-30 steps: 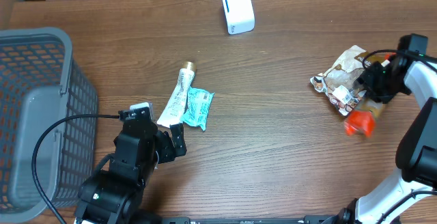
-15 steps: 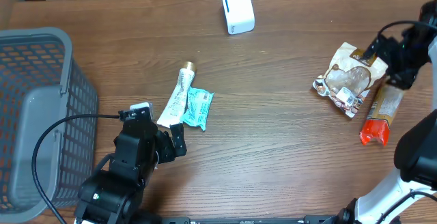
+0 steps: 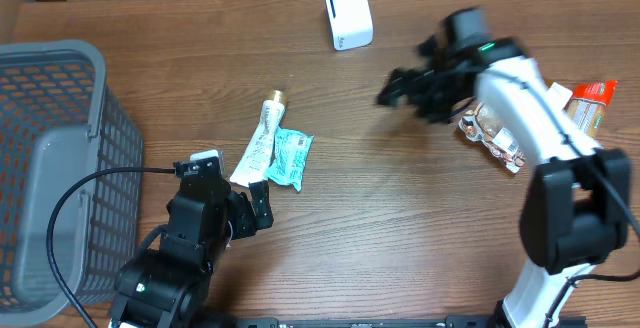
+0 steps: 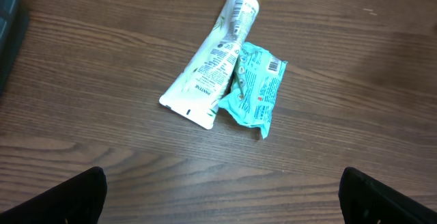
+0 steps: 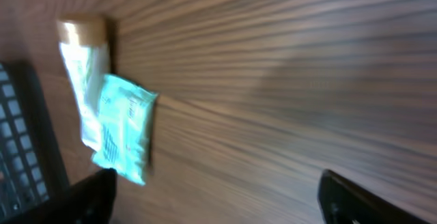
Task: Scan the item barcode
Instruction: 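Move the right gripper left to the teal wipes packet and grasp it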
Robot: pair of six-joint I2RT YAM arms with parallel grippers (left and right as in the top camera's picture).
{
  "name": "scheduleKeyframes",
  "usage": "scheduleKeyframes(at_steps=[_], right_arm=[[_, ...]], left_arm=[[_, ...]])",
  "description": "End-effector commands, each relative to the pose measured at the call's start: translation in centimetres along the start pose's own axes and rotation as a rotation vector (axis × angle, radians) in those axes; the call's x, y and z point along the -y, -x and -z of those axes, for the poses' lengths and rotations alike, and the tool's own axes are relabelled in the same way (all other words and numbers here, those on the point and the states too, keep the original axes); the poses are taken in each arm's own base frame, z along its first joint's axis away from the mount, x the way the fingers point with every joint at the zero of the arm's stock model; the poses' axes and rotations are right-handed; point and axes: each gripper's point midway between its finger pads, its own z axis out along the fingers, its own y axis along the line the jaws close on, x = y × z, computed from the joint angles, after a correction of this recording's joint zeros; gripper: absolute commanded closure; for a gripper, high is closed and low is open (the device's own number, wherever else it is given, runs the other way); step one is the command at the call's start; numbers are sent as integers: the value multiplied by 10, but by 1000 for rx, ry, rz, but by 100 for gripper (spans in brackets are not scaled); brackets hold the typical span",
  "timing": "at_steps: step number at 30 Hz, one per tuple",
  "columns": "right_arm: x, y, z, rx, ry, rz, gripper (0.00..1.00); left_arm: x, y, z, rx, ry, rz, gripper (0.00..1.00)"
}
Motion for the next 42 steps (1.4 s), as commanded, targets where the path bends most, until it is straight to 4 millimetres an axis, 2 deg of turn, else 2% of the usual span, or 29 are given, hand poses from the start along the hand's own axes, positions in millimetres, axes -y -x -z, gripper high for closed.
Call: scheduleKeyframes(at_steps=[1, 4, 10, 17, 25, 28, 33, 36, 38, 42], right_arm=[[-20, -22, -34, -30, 32, -86, 11], [-42, -36, -61, -15, 67, -83, 17], [-55, -49, -97, 52, 56, -132, 30], [-78, -73, -145, 18, 101, -91, 41], [-83, -90, -176, -5, 106, -137, 58], [-80, -91, -179, -10, 100, -146, 69], [-79, -91, -179, -10, 98, -138, 96], [-84, -90, -174, -13, 115, -74, 96], [-87, -86, -164, -3, 119, -34, 96], [-98, -70, -126, 51, 115, 101, 96]], left_arm=[[-2, 2, 0, 10, 9, 18, 0], [-2, 2, 0, 10, 10, 18, 0], [-2, 2, 0, 10, 10, 18, 0], [-2, 2, 0, 10, 10, 18, 0], [-2, 2, 0, 10, 10, 18, 0], [-2, 2, 0, 10, 10, 18, 0], [-2, 2, 0, 11, 10, 18, 0], [-2, 2, 0, 10, 9, 18, 0], [-2, 2, 0, 10, 10, 18, 0], [-2, 2, 0, 10, 10, 18, 0]])
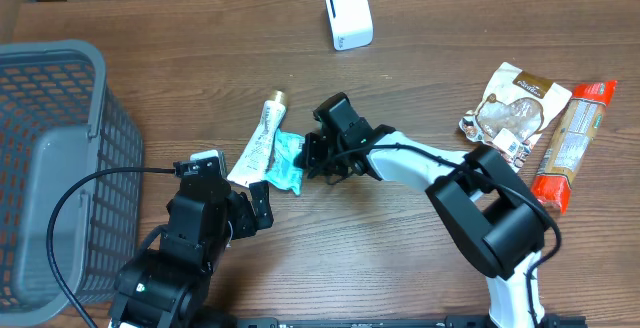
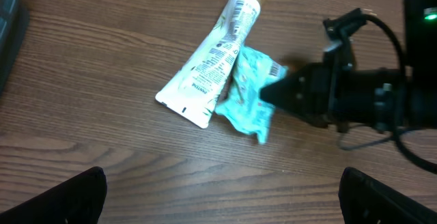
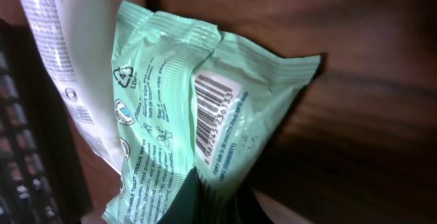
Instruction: Scan the item barcode
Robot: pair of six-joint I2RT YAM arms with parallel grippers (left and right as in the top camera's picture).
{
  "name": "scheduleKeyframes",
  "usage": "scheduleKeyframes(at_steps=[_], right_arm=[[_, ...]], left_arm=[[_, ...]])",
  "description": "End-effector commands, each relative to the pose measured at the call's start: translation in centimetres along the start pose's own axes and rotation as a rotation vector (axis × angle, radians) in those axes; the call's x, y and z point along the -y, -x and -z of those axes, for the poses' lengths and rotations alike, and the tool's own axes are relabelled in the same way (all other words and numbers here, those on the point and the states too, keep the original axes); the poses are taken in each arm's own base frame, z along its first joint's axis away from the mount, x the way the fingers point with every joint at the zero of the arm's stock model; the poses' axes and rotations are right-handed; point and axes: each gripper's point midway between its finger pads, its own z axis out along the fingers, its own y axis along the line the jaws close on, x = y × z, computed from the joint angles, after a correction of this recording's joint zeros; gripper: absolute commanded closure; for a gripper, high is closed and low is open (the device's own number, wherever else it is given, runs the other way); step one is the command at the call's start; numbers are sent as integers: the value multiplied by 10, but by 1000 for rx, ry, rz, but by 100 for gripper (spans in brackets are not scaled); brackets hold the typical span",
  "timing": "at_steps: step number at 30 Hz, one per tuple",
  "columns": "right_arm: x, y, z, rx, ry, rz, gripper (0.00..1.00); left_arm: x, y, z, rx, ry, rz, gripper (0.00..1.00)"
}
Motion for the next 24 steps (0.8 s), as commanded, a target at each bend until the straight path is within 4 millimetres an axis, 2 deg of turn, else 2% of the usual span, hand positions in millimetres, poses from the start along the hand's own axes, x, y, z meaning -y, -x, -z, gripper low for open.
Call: scheduleKeyframes(at_steps=[1, 6, 9, 13, 18, 20, 23, 24], right_arm=[[-16, 20, 38, 81, -4, 185, 96], [-36, 16, 86, 84, 5, 473, 96], [-31, 5, 102, 41, -16, 630, 96], [0, -2, 98, -26, -115, 730, 96], [36, 7, 81, -49, -255, 760, 96], [48, 14, 76, -39, -312, 757, 84], [60, 22, 78, -20, -377, 744, 37], [62, 25, 79, -15, -383, 737, 30]], left_arm=[[-2, 2, 0, 11, 9, 18, 0], [-2, 2, 0, 11, 9, 18, 0], [-2, 2, 0, 11, 10, 18, 1], [-2, 2, 0, 11, 9, 18, 0], [-2, 2, 0, 11, 9, 18, 0], [-2, 2, 0, 11, 9, 18, 0], [-2, 2, 0, 10, 9, 18, 0], [-2, 2, 0, 11, 9, 18, 1]])
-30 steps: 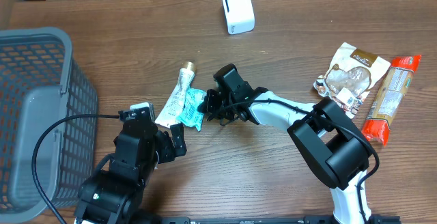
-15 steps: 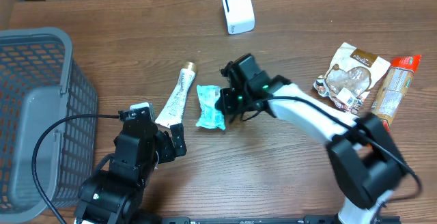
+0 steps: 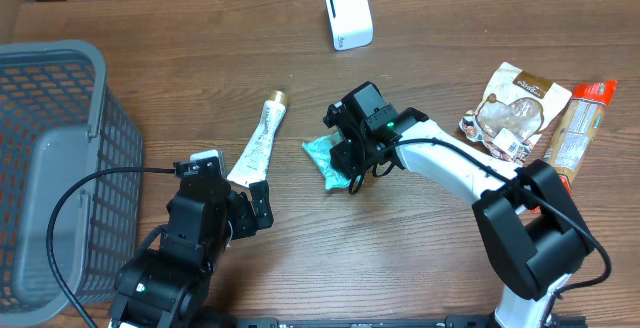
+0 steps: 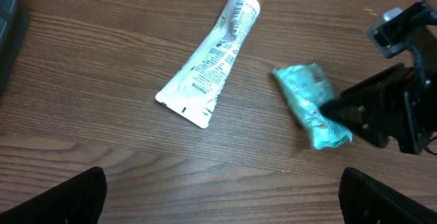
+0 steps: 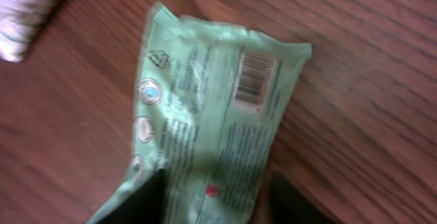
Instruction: Scan the item barcode
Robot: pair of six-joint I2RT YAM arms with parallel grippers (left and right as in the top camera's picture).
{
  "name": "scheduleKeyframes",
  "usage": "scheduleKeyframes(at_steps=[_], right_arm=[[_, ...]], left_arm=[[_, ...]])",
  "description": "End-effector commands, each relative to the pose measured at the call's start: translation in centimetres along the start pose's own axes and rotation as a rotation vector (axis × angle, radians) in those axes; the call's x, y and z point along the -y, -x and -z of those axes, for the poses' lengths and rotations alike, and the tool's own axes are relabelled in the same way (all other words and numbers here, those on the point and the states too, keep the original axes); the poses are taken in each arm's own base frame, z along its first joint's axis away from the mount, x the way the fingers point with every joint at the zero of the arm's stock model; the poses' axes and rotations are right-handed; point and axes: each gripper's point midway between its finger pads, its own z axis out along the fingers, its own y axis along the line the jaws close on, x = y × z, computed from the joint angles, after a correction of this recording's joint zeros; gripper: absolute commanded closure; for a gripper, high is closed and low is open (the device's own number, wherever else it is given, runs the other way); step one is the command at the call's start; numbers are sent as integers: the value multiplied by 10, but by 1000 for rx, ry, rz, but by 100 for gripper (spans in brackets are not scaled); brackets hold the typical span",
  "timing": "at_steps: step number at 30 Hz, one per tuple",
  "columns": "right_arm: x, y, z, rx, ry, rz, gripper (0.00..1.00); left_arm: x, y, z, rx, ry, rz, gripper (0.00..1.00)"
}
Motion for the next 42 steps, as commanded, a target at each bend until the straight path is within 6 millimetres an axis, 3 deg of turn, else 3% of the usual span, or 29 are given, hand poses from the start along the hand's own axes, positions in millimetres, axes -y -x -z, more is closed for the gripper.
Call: scheduleKeyframes(at_steps=[1, 5, 11, 15, 20, 25, 29, 32, 35, 37, 40, 42], right_arm=[[24, 6, 4, 17, -92, -2, 27], [32, 10, 15, 22, -39, -187, 24], [-3, 4, 34, -71, 287, -586, 21], [-14, -12, 34, -184, 308, -861, 21], [-40, -17, 29, -226, 330, -840, 26], [-40, -27, 20, -232, 215, -819, 26], [-43, -32, 22, -261, 222, -836, 27], [-52, -29, 24, -264, 280, -801, 36], [-53, -23, 23, -239, 294, -771, 55], [-55, -15, 22, -206, 308, -744, 73], [-61, 2, 18, -133, 321, -684, 85], [-64, 12, 15, -80, 307, -645, 89]], left_arm=[[-2, 2, 0, 10, 9, 18, 0], [-2, 2, 0, 10, 9, 18, 0], [-2, 2, 0, 10, 9, 18, 0], [-2, 2, 0, 10, 9, 18, 0], [-2, 2, 0, 11, 9, 18, 0], [-2, 2, 0, 11, 9, 18, 1], [-2, 2, 0, 11, 9, 18, 0], [-2, 2, 0, 11, 10, 18, 0], [-2, 2, 0, 10, 9, 18, 0], [-2, 2, 0, 11, 10, 18, 0], [-2, 2, 0, 10, 9, 18, 0], [-2, 2, 0, 10, 9, 18, 0]])
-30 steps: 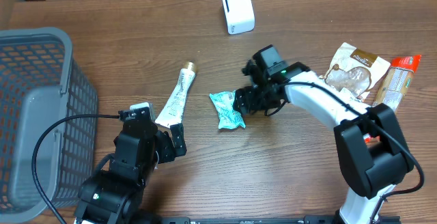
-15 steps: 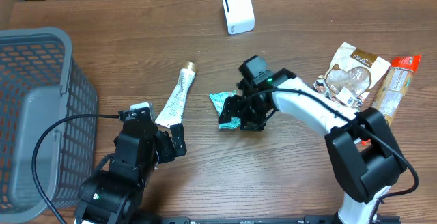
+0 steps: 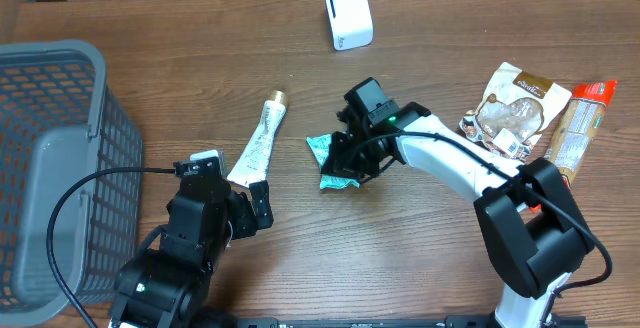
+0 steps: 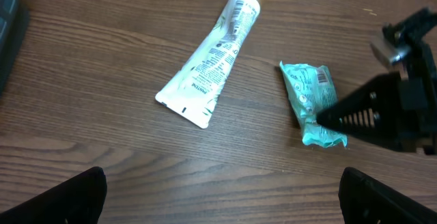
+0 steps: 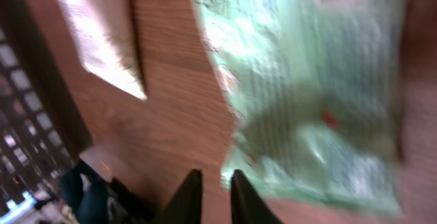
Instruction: Scan the item barcode
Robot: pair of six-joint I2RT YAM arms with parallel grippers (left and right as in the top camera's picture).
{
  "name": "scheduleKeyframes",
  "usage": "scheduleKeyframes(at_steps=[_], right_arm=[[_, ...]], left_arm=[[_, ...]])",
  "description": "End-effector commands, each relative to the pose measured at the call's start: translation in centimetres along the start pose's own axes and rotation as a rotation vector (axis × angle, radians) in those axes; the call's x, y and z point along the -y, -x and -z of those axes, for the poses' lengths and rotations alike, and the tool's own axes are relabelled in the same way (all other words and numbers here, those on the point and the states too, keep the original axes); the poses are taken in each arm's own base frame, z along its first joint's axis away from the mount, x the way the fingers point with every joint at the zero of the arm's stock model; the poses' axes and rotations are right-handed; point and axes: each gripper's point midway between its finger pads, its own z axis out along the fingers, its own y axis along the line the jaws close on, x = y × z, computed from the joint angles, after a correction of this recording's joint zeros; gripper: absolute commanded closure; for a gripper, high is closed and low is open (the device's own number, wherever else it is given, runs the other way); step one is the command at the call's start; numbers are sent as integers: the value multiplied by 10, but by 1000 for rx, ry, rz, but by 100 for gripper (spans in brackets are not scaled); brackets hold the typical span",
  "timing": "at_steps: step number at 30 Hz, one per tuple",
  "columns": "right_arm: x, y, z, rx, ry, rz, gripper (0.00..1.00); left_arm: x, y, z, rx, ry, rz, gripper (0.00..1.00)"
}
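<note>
A crumpled teal packet (image 3: 326, 158) lies on the wooden table (image 3: 420, 248), its barcode end facing up in the left wrist view (image 4: 311, 101). My right gripper (image 3: 340, 164) is low at the packet's near end. In the blurred right wrist view its fingers (image 5: 192, 193) stand almost together. Bare wood shows between them, and the packet (image 5: 321, 80) lies just beside them. The white scanner (image 3: 348, 14) stands at the back. My left gripper (image 4: 222, 207) is open near the front left, empty.
A white tube (image 3: 258, 140) lies left of the packet. A grey basket (image 3: 60, 68) fills the left side. Snack bags (image 3: 510, 108) and an orange pack (image 3: 575, 128) lie at the right edge.
The right gripper's fingers, wide apart over the packet before, now stand nearly together at its near end. The packet has turned slightly and looks more crumpled. The left arm is unchanged.
The packet first lay against the tube, with the right gripper far off at the right. Then the right gripper pinched the packet's corner beside the tube. After that the packet lay apart from the tube, toward the middle, under the gripper, where it is now.
</note>
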Motion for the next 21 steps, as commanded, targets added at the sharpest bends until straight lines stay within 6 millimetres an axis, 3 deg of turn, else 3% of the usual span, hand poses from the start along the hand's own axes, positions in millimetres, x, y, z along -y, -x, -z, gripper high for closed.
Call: scheduleKeyframes(at_steps=[1, 6, 13, 21], right_arm=[[-16, 2, -4, 53, 0, 81, 91], [-34, 10, -14, 136, -5, 185, 92], [-48, 0, -35, 138, 1, 252, 92], [-43, -11, -60, 95, -17, 263, 94]], left_arm=[[-2, 2, 0, 11, 10, 18, 0], [-2, 2, 0, 11, 10, 18, 0], [-2, 2, 0, 11, 10, 18, 0], [-2, 2, 0, 11, 10, 18, 0]])
